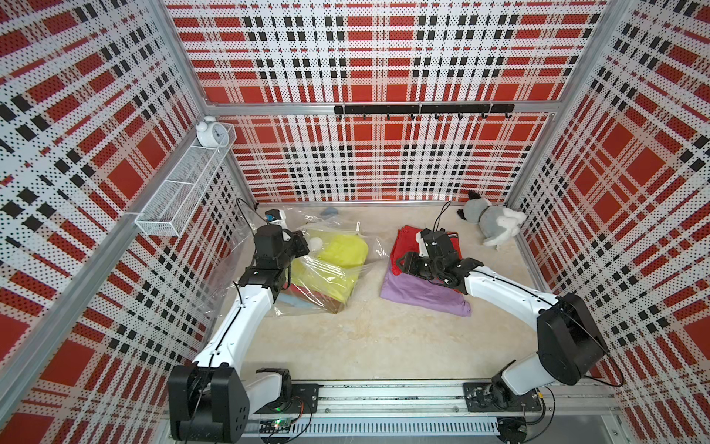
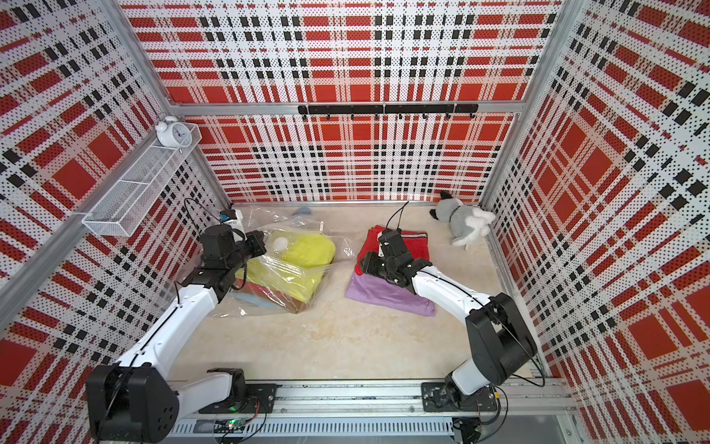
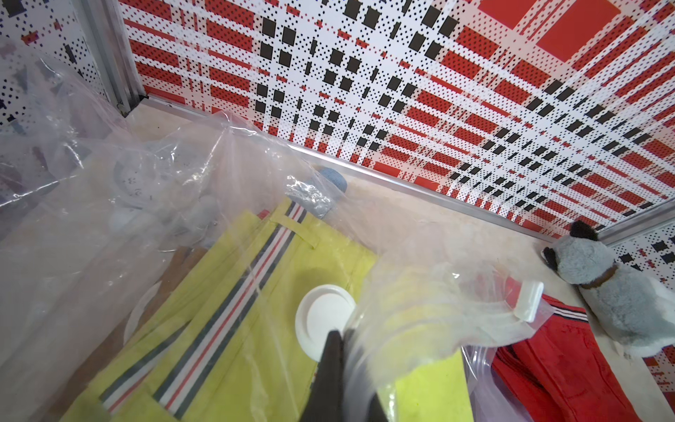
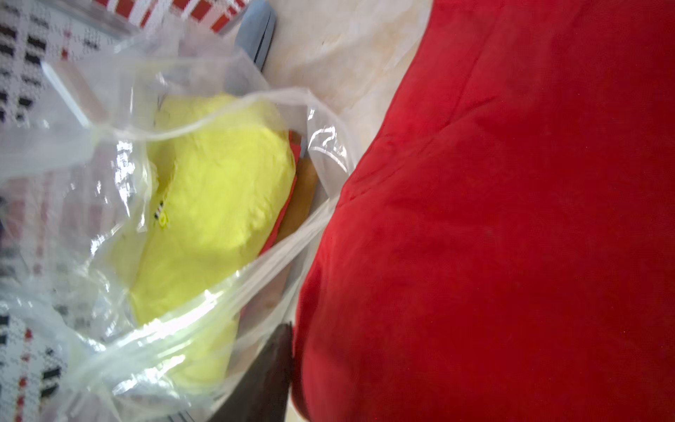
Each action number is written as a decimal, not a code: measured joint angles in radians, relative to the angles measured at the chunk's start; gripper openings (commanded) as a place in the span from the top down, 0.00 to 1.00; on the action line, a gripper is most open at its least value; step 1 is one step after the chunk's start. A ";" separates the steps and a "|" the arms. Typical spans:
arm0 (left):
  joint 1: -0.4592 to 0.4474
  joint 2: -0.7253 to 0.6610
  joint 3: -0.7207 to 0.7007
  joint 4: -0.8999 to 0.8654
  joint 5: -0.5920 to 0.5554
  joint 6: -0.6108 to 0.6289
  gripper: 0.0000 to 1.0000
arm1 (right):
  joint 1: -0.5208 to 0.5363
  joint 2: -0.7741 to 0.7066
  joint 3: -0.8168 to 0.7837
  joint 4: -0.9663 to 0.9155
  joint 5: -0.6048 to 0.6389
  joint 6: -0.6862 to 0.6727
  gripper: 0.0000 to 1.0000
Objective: Take the trousers out of the vacuum bag
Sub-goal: Place the trousers at the center of the board.
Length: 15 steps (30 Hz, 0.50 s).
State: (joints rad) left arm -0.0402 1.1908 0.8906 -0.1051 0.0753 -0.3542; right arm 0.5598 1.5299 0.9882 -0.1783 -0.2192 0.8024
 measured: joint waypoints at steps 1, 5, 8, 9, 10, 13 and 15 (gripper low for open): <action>0.000 0.000 0.000 0.000 0.000 0.001 1.00 | 0.006 -0.005 -0.019 0.003 -0.019 -0.015 0.44; 0.000 0.000 0.000 0.000 -0.003 0.004 1.00 | 0.013 -0.055 -0.101 -0.017 -0.112 -0.078 0.41; 0.000 0.000 0.000 0.000 -0.004 0.004 1.00 | 0.013 -0.104 -0.124 -0.057 -0.171 -0.126 0.40; 0.000 0.000 0.000 0.000 -0.004 0.005 1.00 | 0.013 -0.126 -0.129 -0.063 -0.179 -0.137 0.40; 0.000 0.000 0.000 0.000 -0.004 0.005 1.00 | 0.013 -0.153 -0.133 -0.066 -0.185 -0.148 0.40; 0.000 0.001 0.000 0.000 -0.004 0.006 1.00 | 0.013 -0.219 -0.138 -0.068 -0.175 -0.167 0.38; 0.000 0.001 0.000 0.000 -0.004 0.006 1.00 | 0.012 -0.235 -0.132 -0.074 -0.131 -0.174 0.38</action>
State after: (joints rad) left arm -0.0399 1.1919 0.8909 -0.1055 0.0715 -0.3477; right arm 0.5720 1.2945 0.8566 -0.2527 -0.3504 0.6281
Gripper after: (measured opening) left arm 0.047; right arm 0.618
